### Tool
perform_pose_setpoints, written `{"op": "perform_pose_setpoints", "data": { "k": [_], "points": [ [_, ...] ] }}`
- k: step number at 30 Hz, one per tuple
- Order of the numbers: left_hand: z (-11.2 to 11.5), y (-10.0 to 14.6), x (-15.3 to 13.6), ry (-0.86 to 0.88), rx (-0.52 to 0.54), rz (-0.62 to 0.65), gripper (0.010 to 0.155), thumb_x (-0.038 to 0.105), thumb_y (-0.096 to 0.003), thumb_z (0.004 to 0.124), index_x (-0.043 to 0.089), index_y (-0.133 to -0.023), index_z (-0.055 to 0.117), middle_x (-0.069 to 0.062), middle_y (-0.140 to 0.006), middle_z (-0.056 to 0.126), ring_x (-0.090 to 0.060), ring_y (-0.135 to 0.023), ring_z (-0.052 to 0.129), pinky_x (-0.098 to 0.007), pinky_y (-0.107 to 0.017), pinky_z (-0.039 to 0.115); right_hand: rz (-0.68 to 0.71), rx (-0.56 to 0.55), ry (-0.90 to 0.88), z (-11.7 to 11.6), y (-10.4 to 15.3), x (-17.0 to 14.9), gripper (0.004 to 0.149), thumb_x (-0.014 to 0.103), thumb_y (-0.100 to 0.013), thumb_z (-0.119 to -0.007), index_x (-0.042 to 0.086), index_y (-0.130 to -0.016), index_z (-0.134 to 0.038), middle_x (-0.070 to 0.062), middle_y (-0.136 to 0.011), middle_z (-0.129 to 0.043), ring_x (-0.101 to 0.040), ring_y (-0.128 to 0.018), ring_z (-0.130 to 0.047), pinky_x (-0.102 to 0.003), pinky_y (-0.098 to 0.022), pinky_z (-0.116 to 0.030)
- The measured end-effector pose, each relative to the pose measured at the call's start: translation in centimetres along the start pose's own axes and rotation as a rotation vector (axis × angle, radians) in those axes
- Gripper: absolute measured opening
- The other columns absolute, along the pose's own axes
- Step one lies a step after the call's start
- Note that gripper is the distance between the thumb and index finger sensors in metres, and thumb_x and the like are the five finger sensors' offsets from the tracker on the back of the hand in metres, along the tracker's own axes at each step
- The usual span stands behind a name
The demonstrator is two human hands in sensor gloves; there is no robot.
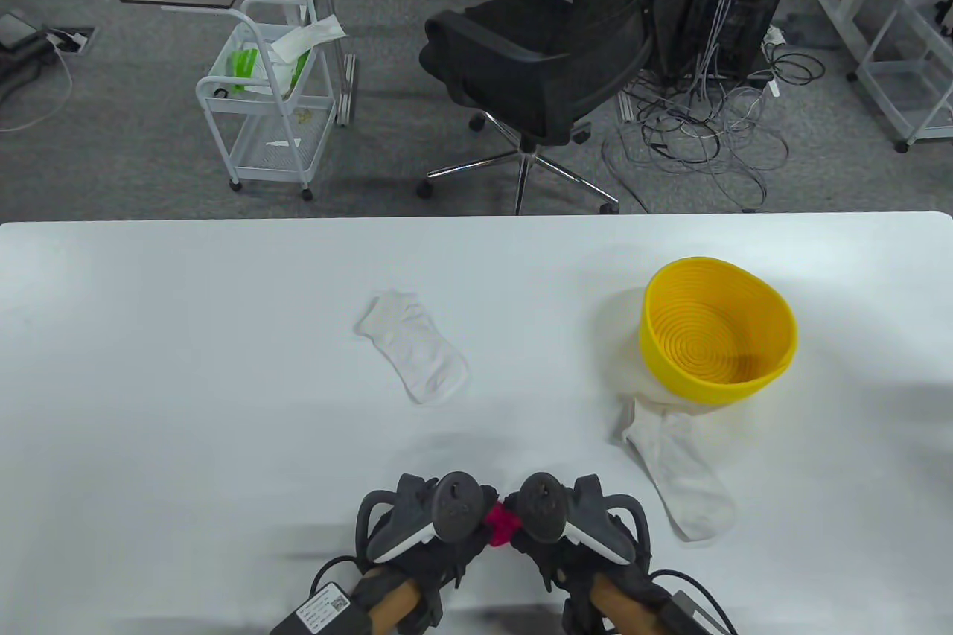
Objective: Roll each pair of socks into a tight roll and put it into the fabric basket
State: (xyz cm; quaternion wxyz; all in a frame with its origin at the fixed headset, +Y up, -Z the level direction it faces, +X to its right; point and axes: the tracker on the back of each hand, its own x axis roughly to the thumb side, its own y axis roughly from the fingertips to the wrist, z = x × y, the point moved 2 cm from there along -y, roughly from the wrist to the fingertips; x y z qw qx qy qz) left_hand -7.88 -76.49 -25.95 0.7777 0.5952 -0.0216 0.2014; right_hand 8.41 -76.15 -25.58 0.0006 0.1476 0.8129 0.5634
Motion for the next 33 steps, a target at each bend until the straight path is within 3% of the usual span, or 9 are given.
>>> {"op": "perform_pose_setpoints", "data": {
  "k": [6,9,12,14,20,25,30,33],
  "points": [
    [-1.0,0.1,-1.7,0.225,-0.022,-0.020,0.066,0.060,-0.0358,0.074,0.038,-0.097,0.069,-0.003,-0.106,0.062,-0.026,-0.086,0.080,-0.050,-0.062,0.064,0.028,0.055,-0.223,1.0,0.0,-1.4,0.056,0.045,-0.038,-0.081,0.027,-0.091,-0.074,0.000,-0.083,-0.092,-0.018,-0.071,-0.093,-0.051,-0.062,-0.074],
    [-1.2,0.0,-2.5,0.398,-0.071,0.037,0.068,0.064,-0.0348,0.073,0.042,-0.098,0.065,-0.005,-0.109,0.060,-0.027,-0.088,0.078,-0.051,-0.063,0.063,0.074,0.070,-0.327,1.8,0.3,-1.6,0.056,0.045,-0.038,-0.081,0.029,-0.091,-0.074,0.001,-0.084,-0.091,-0.018,-0.072,-0.093,-0.051,-0.063,-0.073],
    [-0.9,-0.1,-3.1,0.711,-0.187,0.100,0.065,0.061,-0.0360,0.076,0.042,-0.097,0.065,-0.006,-0.101,0.076,-0.028,-0.076,0.092,-0.052,-0.057,0.070,0.138,0.121,-0.475,2.2,0.5,-1.7,0.056,0.045,-0.038,-0.081,0.029,-0.091,-0.074,0.002,-0.085,-0.091,-0.018,-0.074,-0.092,-0.050,-0.064,-0.072],
    [-1.1,0.1,-3.3,0.814,-0.178,0.082,0.060,0.055,-0.0366,0.081,0.038,-0.093,0.071,-0.008,-0.090,0.086,-0.026,-0.063,0.098,-0.051,-0.053,0.074,0.153,0.124,-0.522,2.3,0.7,-1.9,0.056,0.045,-0.038,-0.082,0.029,-0.091,-0.074,0.002,-0.085,-0.092,-0.018,-0.073,-0.093,-0.050,-0.064,-0.073],
    [-2.2,0.4,-3.9,0.825,-0.112,0.041,0.053,0.050,-0.0373,0.083,0.033,-0.087,0.078,-0.006,-0.076,0.095,-0.020,-0.048,0.101,-0.047,-0.046,0.079,0.156,0.022,-0.511,3.4,1.2,-2.3,0.053,0.050,-0.040,-0.075,0.043,-0.092,-0.070,0.006,-0.096,-0.084,-0.018,-0.086,-0.088,-0.051,-0.066,-0.070],
    [-2.1,0.4,-4.4,0.831,-0.108,0.020,0.053,0.050,-0.0372,0.083,0.032,-0.087,0.079,-0.006,-0.075,0.096,-0.020,-0.046,0.102,-0.047,-0.045,0.080,0.148,-0.136,-0.380,4.5,1.9,-2.4,0.046,0.047,-0.040,-0.078,0.043,-0.085,-0.079,0.013,-0.089,-0.089,-0.015,-0.084,-0.090,-0.051,-0.067,-0.070],
    [-1.8,0.5,-4.2,0.840,-0.134,0.014,0.053,0.050,-0.0370,0.083,0.030,-0.086,0.079,-0.006,-0.074,0.097,-0.020,-0.045,0.102,-0.047,-0.045,0.080,0.174,-0.172,-0.245,4.4,2.3,-1.4,0.047,0.044,-0.038,-0.085,0.042,-0.084,-0.081,0.013,-0.087,-0.091,-0.014,-0.082,-0.091,-0.050,-0.067,-0.070],
    [-1.6,0.5,-4.0,0.855,-0.155,0.011,0.053,0.049,-0.0371,0.083,0.029,-0.086,0.080,-0.007,-0.072,0.098,-0.019,-0.044,0.103,-0.047,-0.044,0.081,0.207,-0.137,-0.187,3.9,2.5,-0.7,0.049,0.043,-0.036,-0.088,0.040,-0.085,-0.080,0.011,-0.087,-0.091,-0.014,-0.082,-0.091,-0.051,-0.068,-0.069]
  ]
}}
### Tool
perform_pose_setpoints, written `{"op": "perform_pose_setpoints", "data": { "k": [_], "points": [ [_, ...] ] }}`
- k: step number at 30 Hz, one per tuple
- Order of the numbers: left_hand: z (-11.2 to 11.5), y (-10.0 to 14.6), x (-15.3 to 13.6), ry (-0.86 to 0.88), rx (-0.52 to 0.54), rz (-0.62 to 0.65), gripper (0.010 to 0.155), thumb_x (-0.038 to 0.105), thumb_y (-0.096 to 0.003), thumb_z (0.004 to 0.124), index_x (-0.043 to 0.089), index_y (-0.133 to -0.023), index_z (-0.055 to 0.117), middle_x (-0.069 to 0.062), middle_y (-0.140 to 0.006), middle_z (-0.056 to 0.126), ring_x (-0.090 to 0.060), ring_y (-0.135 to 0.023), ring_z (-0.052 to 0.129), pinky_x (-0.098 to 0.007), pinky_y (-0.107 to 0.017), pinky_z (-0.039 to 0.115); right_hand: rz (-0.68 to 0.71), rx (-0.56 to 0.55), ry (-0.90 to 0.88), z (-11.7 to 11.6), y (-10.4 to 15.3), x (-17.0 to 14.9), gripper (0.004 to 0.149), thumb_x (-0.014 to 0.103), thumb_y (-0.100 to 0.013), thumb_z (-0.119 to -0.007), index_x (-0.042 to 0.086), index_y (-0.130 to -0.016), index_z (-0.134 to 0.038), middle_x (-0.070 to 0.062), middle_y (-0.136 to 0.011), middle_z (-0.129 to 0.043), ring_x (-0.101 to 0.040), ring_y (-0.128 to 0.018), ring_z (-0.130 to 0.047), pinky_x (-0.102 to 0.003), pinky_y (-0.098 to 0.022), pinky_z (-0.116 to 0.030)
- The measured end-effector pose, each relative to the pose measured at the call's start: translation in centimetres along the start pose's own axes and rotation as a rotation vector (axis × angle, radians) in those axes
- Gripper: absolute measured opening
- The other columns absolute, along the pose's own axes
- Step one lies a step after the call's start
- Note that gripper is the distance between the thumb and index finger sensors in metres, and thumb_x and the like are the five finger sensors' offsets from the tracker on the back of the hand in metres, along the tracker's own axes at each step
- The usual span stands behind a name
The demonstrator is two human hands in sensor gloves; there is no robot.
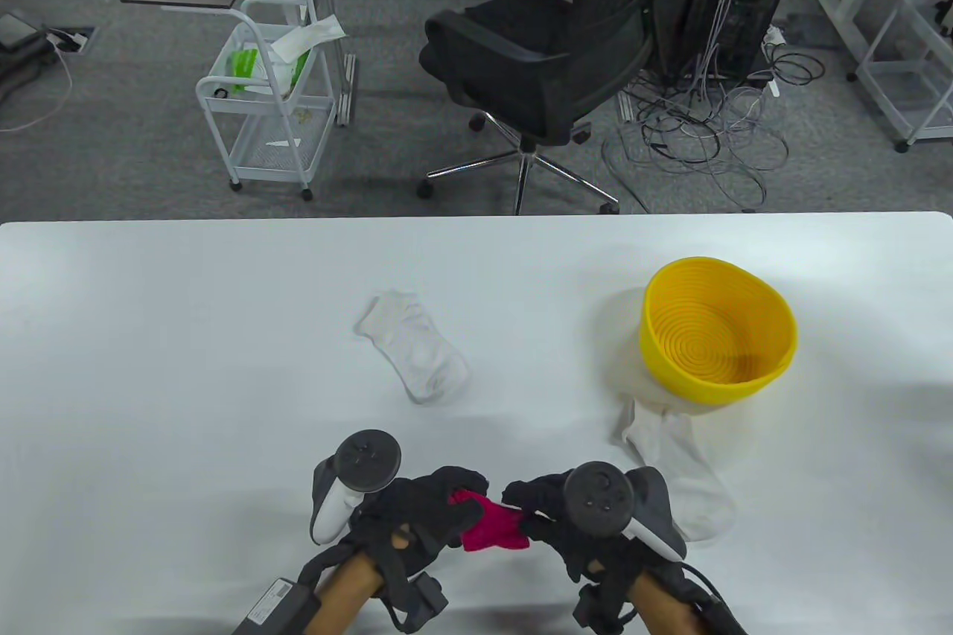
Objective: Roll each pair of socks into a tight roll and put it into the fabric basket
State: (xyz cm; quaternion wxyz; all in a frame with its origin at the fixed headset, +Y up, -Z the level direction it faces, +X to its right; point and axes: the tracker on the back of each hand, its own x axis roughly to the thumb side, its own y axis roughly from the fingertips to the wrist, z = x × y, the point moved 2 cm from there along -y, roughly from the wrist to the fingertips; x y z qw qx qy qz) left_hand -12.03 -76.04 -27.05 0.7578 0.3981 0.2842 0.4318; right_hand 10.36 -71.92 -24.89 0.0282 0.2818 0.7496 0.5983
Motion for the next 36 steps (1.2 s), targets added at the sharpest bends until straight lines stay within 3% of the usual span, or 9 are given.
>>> {"op": "perform_pose_setpoints", "data": {
  "k": [8,13,18,22,26,30,32,34,36],
  "points": [
    [1.1,0.1,0.9,-0.149,-0.012,0.045,0.052,0.048,-0.0375,0.083,0.030,-0.087,0.079,-0.008,-0.075,0.095,-0.021,-0.048,0.100,-0.049,-0.048,0.078,-0.043,0.010,0.030,-0.5,-0.3,-0.1,0.040,0.045,-0.038,-0.085,0.036,-0.077,-0.088,0.011,-0.077,-0.097,-0.014,-0.074,-0.096,-0.051,-0.065,-0.072],
    [1.7,0.5,2.3,-0.285,0.002,0.128,0.051,0.046,-0.0393,0.078,0.032,-0.089,0.077,-0.008,-0.079,0.091,-0.023,-0.052,0.097,-0.050,-0.052,0.075,-0.138,-0.012,-0.087,-0.5,-0.6,-1.2,0.041,0.046,-0.040,-0.081,0.030,-0.078,-0.086,0.008,-0.075,-0.096,-0.016,-0.070,-0.097,-0.052,-0.061,-0.074],
    [1.9,0.7,2.6,-0.294,-0.009,0.143,0.050,0.045,-0.0401,0.075,0.032,-0.089,0.077,-0.008,-0.079,0.090,-0.023,-0.053,0.097,-0.050,-0.052,0.074,-0.194,-0.006,-0.148,-0.7,-0.9,-1.8,0.042,0.048,-0.040,-0.081,0.029,-0.077,-0.086,0.008,-0.073,-0.097,-0.016,-0.067,-0.100,-0.051,-0.059,-0.077],
    [1.2,0.7,2.2,-0.246,0.012,0.139,0.051,0.045,-0.0404,0.075,0.032,-0.090,0.074,-0.008,-0.081,0.089,-0.023,-0.054,0.097,-0.050,-0.052,0.074,-0.162,0.083,-0.279,-1.0,-1.0,-2.3,0.046,0.047,-0.040,-0.082,0.032,-0.083,-0.081,0.007,-0.082,-0.092,-0.018,-0.075,-0.096,-0.052,-0.062,-0.073],
    [0.8,0.9,2.3,-0.190,0.022,0.186,0.051,0.043,-0.0403,0.076,0.032,-0.090,0.074,-0.007,-0.082,0.089,-0.022,-0.055,0.098,-0.049,-0.052,0.076,-0.128,0.284,-0.416,-2.4,-1.2,-2.6,0.062,0.049,-0.043,-0.076,0.032,-0.100,-0.058,0.000,-0.100,-0.077,-0.024,-0.087,-0.088,-0.054,-0.065,-0.069],
    [0.2,1.2,2.8,-0.119,0.074,0.237,0.049,0.041,-0.0401,0.076,0.033,-0.088,0.075,-0.007,-0.082,0.090,-0.022,-0.055,0.099,-0.049,-0.051,0.077,-0.055,0.449,-0.627,-3.5,-1.1,-2.0,0.063,0.051,-0.045,-0.067,0.033,-0.103,-0.049,-0.001,-0.103,-0.074,-0.023,-0.089,-0.089,-0.053,-0.066,-0.070],
    [0.1,1.2,2.7,-0.097,0.083,0.238,0.049,0.041,-0.0402,0.076,0.033,-0.088,0.075,-0.007,-0.083,0.090,-0.022,-0.056,0.099,-0.048,-0.051,0.077,-0.052,0.476,-0.700,-3.6,-1.1,-1.8,0.063,0.048,-0.046,-0.069,0.029,-0.103,-0.049,-0.002,-0.102,-0.076,-0.022,-0.087,-0.090,-0.052,-0.066,-0.070],
    [0.2,1.1,2.3,-0.092,0.083,0.210,0.049,0.043,-0.0401,0.077,0.033,-0.089,0.075,-0.007,-0.084,0.090,-0.023,-0.057,0.100,-0.049,-0.050,0.078,-0.073,0.412,-0.644,-3.1,-1.1,-1.9,0.060,0.046,-0.046,-0.070,0.029,-0.101,-0.054,0.001,-0.097,-0.080,-0.018,-0.081,-0.093,-0.049,-0.065,-0.072],
    [0.3,1.3,2.1,-0.073,0.115,0.204,0.056,0.049,-0.0410,0.073,0.040,-0.095,0.063,-0.009,-0.099,0.073,-0.025,-0.069,0.095,-0.048,-0.053,0.076,-0.110,0.338,-0.602,-2.7,-1.1,-2.0,0.058,0.045,-0.045,-0.071,0.028,-0.100,-0.058,0.001,-0.094,-0.082,-0.017,-0.078,-0.095,-0.049,-0.063,-0.074]
  ]
}}
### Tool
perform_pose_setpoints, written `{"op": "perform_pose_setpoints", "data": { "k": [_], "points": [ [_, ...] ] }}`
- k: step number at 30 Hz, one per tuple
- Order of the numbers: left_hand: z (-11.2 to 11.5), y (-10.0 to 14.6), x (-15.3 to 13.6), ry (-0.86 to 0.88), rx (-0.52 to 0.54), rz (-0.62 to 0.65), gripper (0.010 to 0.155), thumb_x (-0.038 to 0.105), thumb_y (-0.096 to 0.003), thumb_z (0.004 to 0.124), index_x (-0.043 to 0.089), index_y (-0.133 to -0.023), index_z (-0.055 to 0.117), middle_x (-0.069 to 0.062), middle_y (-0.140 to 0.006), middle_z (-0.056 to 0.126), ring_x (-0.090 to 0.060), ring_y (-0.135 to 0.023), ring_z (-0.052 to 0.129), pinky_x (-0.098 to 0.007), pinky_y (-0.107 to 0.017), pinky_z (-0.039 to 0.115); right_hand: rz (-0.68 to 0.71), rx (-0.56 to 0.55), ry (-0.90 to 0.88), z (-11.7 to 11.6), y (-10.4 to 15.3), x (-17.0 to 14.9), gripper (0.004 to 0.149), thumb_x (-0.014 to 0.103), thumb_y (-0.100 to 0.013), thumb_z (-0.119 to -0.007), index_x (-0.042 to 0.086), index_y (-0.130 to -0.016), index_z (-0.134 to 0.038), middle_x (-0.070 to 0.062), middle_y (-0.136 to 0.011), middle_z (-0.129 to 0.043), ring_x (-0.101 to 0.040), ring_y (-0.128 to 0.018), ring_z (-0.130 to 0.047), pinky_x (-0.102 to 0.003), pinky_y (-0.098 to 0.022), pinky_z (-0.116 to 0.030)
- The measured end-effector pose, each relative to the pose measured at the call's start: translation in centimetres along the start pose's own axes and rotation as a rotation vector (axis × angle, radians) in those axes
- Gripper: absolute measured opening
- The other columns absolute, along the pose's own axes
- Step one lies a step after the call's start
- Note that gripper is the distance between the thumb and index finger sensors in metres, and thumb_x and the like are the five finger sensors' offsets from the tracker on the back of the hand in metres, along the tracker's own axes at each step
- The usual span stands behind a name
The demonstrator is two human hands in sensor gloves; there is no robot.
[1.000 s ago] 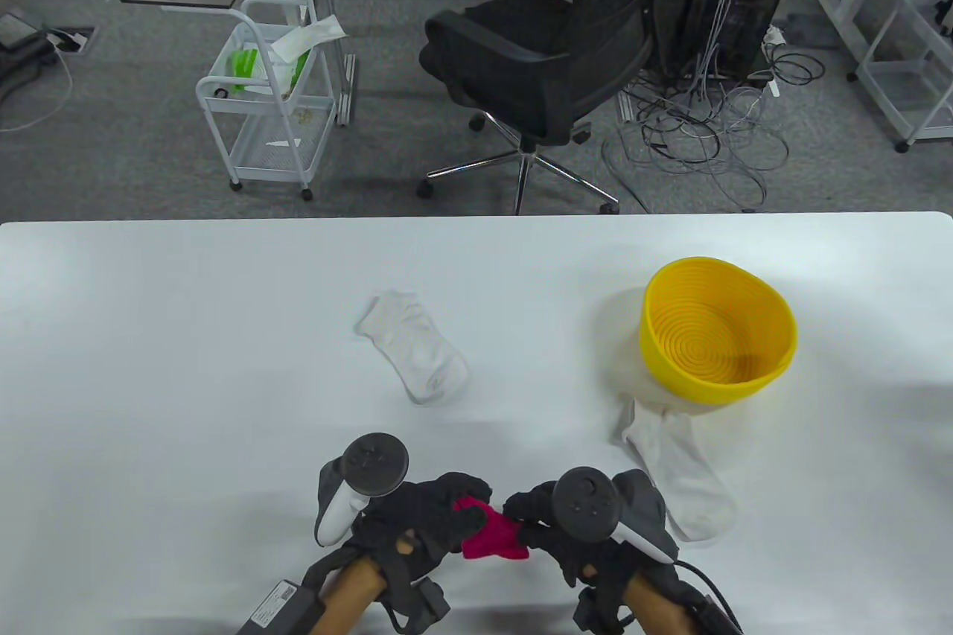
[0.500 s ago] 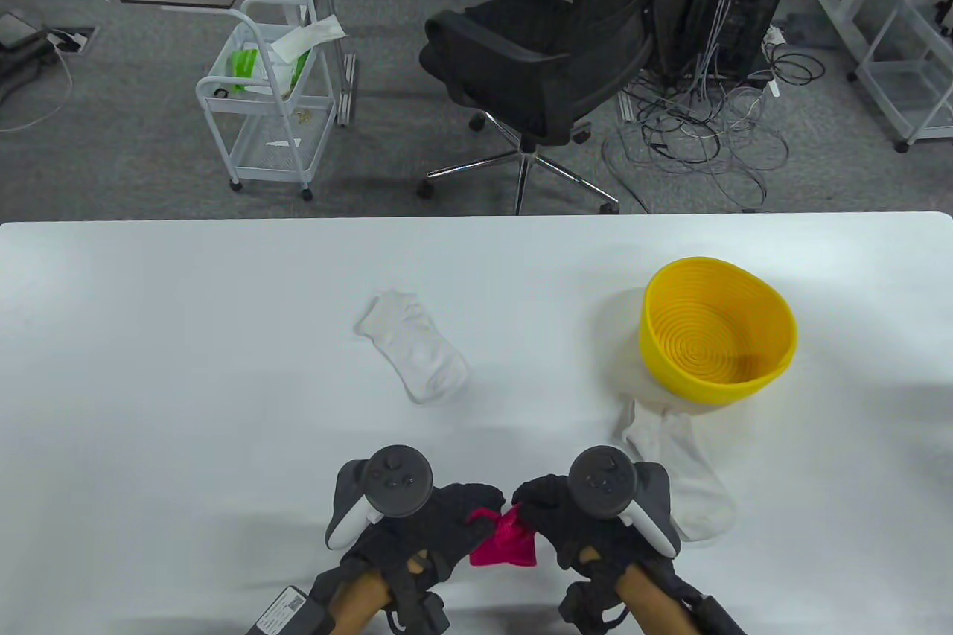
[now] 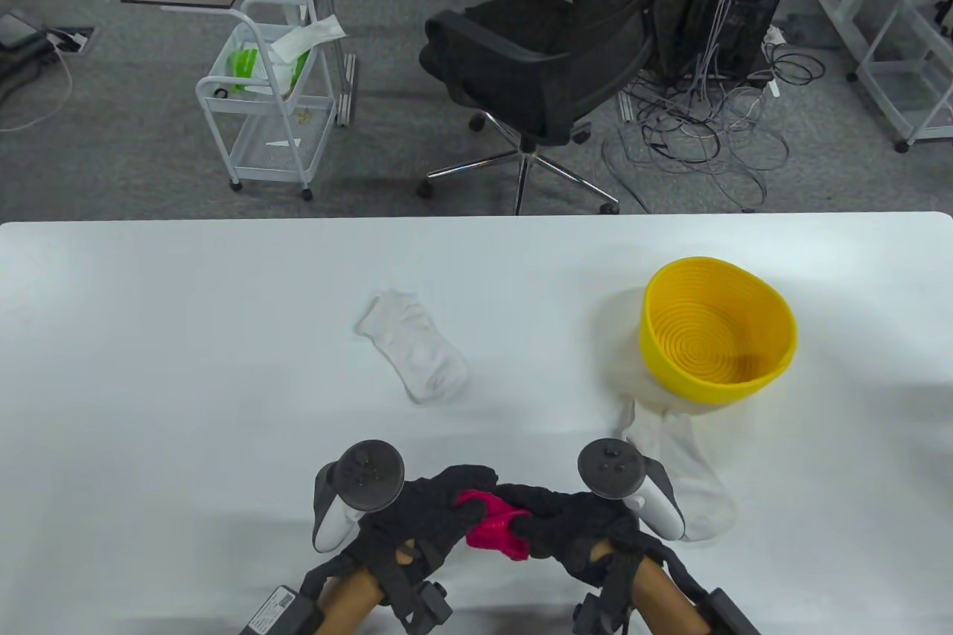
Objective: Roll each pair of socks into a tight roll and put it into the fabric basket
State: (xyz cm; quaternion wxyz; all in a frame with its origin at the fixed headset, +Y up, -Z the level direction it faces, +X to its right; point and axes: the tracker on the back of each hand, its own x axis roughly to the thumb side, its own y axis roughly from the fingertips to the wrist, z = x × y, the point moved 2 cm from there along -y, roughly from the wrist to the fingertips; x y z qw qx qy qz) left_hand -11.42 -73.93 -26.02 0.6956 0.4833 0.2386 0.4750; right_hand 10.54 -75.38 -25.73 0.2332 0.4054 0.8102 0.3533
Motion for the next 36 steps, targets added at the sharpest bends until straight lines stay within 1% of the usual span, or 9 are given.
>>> {"op": "perform_pose_setpoints", "data": {
  "k": [3,7,14,20,23,25,31,33,36],
  "points": [
    [0.3,0.1,0.6,0.014,-0.042,0.040,0.062,0.060,-0.0364,0.077,0.049,-0.096,0.062,-0.012,-0.108,0.053,-0.034,-0.083,0.084,-0.053,-0.058,0.068,0.000,-0.120,0.101,0.3,0.4,0.7,0.058,0.045,-0.045,-0.071,0.028,-0.099,-0.059,0.001,-0.093,-0.083,-0.016,-0.076,-0.096,-0.048,-0.062,-0.075],
    [1.1,0.4,1.6,-0.254,-0.007,0.038,0.065,0.059,-0.0350,0.081,0.047,-0.096,0.061,-0.011,-0.111,0.043,-0.032,-0.089,0.078,-0.053,-0.061,0.067,0.005,-0.213,0.159,0.1,0.9,1.5,0.057,0.045,-0.045,-0.071,0.026,-0.098,-0.061,0.000,-0.092,-0.084,-0.017,-0.074,-0.096,-0.048,-0.061,-0.076],
    [2.0,0.5,1.8,-0.440,0.095,-0.029,0.067,0.051,-0.0402,0.072,0.040,-0.102,0.048,-0.013,-0.109,0.047,-0.033,-0.084,0.082,-0.052,-0.057,0.069,0.001,-0.301,0.257,-0.6,1.1,2.2,0.057,0.045,-0.045,-0.073,0.024,-0.097,-0.063,-0.001,-0.091,-0.086,-0.017,-0.073,-0.097,-0.049,-0.060,-0.077],
    [2.2,1.2,3.9,-0.756,0.301,-0.021,0.061,0.054,-0.0390,0.070,0.047,-0.099,0.063,-0.012,-0.111,0.057,-0.036,-0.083,0.090,-0.055,-0.055,0.074,-0.009,-0.360,0.344,-0.8,1.2,2.8,0.056,0.045,-0.045,-0.072,0.022,-0.097,-0.065,-0.003,-0.089,-0.088,-0.018,-0.070,-0.099,-0.050,-0.058,-0.078],
    [2.1,1.2,4.8,-0.886,0.374,-0.037,0.054,0.050,-0.0396,0.070,0.037,-0.091,0.082,-0.010,-0.108,0.068,-0.035,-0.077,0.098,-0.054,-0.051,0.078,-0.016,-0.358,0.367,-1.3,1.2,3.0,0.056,0.045,-0.045,-0.072,0.022,-0.096,-0.067,-0.004,-0.087,-0.089,-0.019,-0.069,-0.100,-0.050,-0.057,-0.079],
    [1.6,1.4,5.2,-0.937,0.428,-0.076,0.053,0.049,-0.0398,0.070,0.033,-0.089,0.084,-0.008,-0.101,0.081,-0.033,-0.070,0.104,-0.052,-0.048,0.082,-0.016,-0.383,0.424,-1.6,1.3,3.4,0.054,0.044,-0.046,-0.071,0.022,-0.095,-0.068,-0.004,-0.087,-0.090,-0.020,-0.068,-0.100,-0.050,-0.056,-0.079],
    [-0.8,0.9,1.8,-0.651,0.309,-0.302,0.054,0.048,-0.0398,0.071,0.020,-0.080,0.092,-0.013,-0.083,0.100,-0.030,-0.055,0.112,-0.048,-0.037,0.088,0.019,-0.413,0.433,-1.7,1.4,3.7,0.050,0.043,-0.046,-0.072,0.025,-0.093,-0.074,-0.004,-0.085,-0.093,-0.019,-0.064,-0.104,-0.047,-0.051,-0.087],
    [-1.0,0.6,-1.0,-0.378,0.159,-0.452,0.055,0.049,-0.0404,0.070,0.016,-0.079,0.092,-0.014,-0.076,0.104,-0.028,-0.048,0.115,-0.045,-0.032,0.090,0.018,-0.405,0.413,-1.7,1.4,3.7,0.049,0.042,-0.046,-0.073,0.025,-0.092,-0.075,-0.004,-0.085,-0.093,-0.021,-0.064,-0.104,-0.046,-0.050,-0.088],
    [-0.6,0.5,-3.0,-0.135,0.059,-0.495,0.056,0.048,-0.0409,0.070,0.011,-0.077,0.091,-0.012,-0.059,0.112,-0.023,-0.033,0.120,-0.041,-0.022,0.093,0.012,-0.405,0.410,-1.6,1.3,3.5,0.048,0.041,-0.046,-0.074,0.025,-0.092,-0.076,-0.004,-0.085,-0.093,-0.021,-0.064,-0.104,-0.046,-0.050,-0.089]
  ]
}}
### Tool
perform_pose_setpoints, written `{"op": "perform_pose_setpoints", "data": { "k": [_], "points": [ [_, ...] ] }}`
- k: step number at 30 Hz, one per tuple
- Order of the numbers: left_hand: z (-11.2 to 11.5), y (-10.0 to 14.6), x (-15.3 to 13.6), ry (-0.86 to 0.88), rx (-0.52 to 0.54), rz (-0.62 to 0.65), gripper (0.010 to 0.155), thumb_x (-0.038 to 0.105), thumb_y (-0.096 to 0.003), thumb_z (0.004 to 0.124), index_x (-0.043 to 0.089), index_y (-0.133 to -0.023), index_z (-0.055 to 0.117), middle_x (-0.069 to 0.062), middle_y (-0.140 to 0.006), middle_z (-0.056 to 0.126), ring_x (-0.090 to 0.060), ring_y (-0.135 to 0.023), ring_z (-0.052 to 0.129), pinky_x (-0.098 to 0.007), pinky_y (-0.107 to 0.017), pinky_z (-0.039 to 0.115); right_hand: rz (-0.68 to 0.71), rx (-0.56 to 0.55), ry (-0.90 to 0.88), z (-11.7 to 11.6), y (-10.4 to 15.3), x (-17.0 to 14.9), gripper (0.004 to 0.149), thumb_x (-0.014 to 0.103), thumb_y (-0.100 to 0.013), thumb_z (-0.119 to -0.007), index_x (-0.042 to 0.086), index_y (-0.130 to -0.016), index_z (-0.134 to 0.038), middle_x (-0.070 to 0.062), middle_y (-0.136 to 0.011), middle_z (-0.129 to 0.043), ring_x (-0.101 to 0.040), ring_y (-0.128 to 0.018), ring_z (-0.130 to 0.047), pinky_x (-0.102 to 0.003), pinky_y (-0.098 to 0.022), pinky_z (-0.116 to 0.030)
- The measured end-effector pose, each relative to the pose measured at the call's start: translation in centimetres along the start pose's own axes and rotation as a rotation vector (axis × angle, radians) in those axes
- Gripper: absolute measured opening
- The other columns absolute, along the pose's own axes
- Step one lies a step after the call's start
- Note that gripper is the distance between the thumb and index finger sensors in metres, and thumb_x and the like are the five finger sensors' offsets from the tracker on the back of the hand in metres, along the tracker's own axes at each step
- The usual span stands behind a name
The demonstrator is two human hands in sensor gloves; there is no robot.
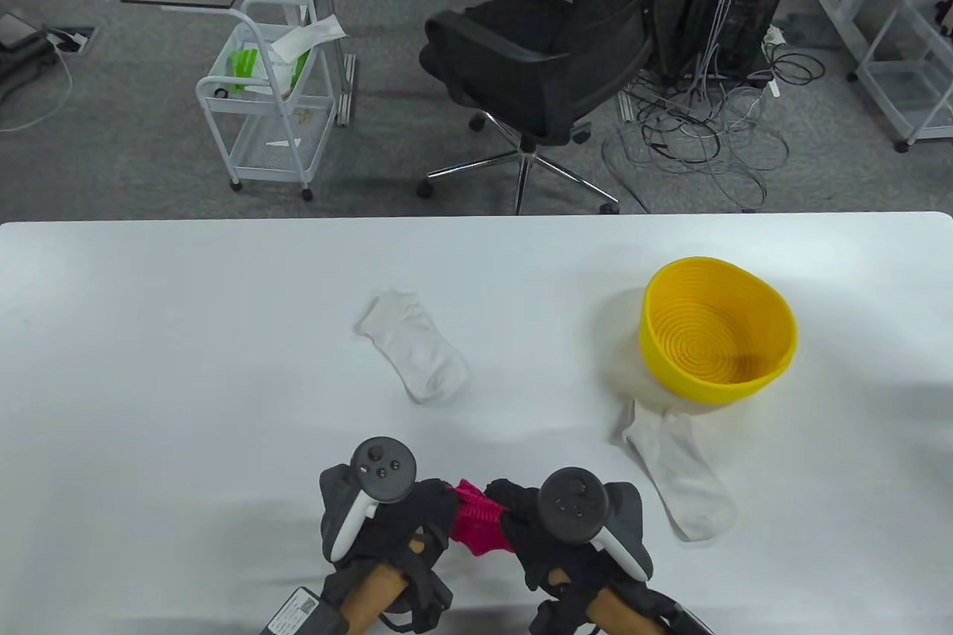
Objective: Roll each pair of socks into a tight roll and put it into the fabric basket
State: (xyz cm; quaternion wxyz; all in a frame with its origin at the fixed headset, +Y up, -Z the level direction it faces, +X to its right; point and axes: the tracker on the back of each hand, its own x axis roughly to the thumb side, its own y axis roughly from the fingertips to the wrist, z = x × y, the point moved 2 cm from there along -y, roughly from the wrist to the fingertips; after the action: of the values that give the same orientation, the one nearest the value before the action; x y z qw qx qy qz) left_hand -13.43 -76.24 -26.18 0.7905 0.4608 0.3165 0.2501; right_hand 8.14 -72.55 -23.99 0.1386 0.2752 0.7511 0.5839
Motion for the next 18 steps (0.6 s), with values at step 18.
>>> {"op": "perform_pose_setpoints", "data": {
  "k": [18],
  "points": [
    [-1.0,2.7,4.3,0.171,0.026,0.529,0.050,0.045,-0.0390,0.074,0.013,-0.073,0.092,-0.009,-0.060,0.107,-0.022,-0.044,0.114,-0.041,-0.037,0.090,-0.280,0.175,-0.438,0.3,-2.0,-5.9,0.046,0.039,-0.045,-0.076,0.021,-0.087,-0.081,-0.004,-0.076,-0.099,-0.019,-0.057,-0.109,-0.044,-0.044,-0.092]
  ]
}}
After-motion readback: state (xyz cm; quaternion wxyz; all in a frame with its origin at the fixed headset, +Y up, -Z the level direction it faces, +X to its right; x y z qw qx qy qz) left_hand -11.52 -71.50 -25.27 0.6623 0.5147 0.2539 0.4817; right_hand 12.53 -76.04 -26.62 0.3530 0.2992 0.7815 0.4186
